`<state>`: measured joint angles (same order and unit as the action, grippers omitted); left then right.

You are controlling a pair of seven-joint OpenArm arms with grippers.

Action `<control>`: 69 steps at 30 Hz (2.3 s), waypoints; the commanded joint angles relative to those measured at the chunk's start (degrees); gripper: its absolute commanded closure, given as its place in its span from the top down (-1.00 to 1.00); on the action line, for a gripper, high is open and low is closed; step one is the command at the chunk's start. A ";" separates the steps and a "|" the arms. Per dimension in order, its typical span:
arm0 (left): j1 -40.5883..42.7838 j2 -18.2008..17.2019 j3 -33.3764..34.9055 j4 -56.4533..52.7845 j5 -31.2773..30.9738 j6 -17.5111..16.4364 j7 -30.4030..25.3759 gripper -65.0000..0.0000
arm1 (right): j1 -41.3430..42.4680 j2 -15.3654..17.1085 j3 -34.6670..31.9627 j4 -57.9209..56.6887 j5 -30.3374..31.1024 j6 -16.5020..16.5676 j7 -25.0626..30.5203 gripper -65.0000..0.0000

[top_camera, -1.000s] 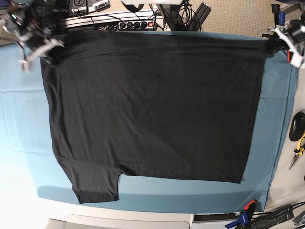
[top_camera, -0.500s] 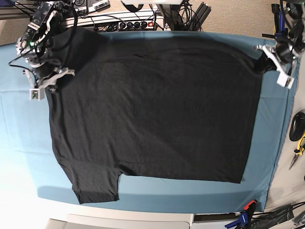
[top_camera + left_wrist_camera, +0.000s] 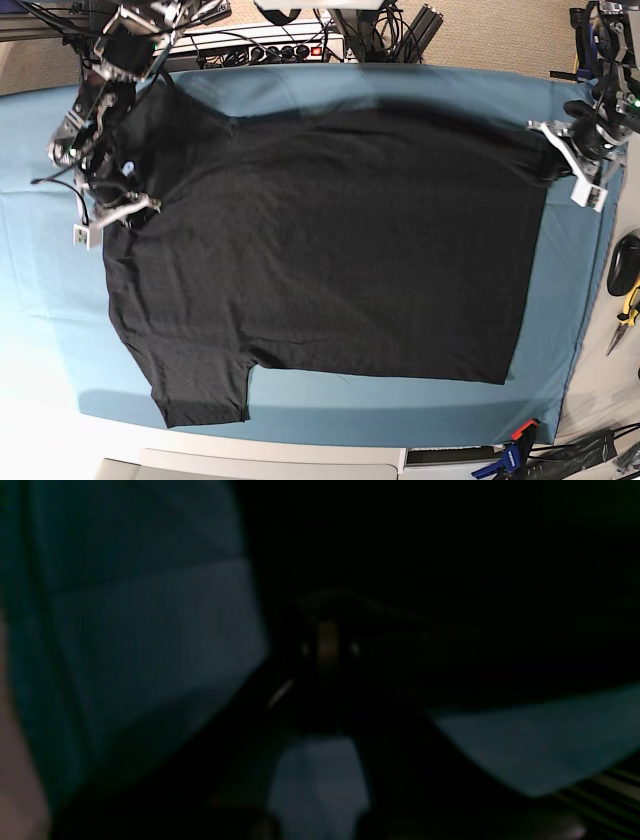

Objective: Fold the T-shirt properly
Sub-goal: 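Lay the lifted edge back over the shirt body with both grippers, then slide left gripper along the fold to grasp the folded edge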

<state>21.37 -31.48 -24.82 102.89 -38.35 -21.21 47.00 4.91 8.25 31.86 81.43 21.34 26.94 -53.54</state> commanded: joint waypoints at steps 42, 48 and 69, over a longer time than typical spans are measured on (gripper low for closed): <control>-10.32 -2.19 -0.52 -4.87 4.22 5.75 -5.09 -1.00 | 4.48 0.63 -0.07 12.39 2.91 0.44 -2.93 -1.00; -12.79 -2.19 -0.52 -9.27 3.17 4.72 -5.09 -1.00 | 6.71 0.66 -1.46 4.72 -0.04 0.42 0.09 -1.00; -17.75 -7.32 1.88 -9.53 -1.97 1.70 -5.46 -1.00 | 14.91 2.58 -9.20 -7.30 -6.38 -0.35 2.95 -1.00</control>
<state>4.38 -37.58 -22.50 92.60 -39.94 -19.51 42.76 18.24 10.02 22.70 73.17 14.79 26.79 -52.16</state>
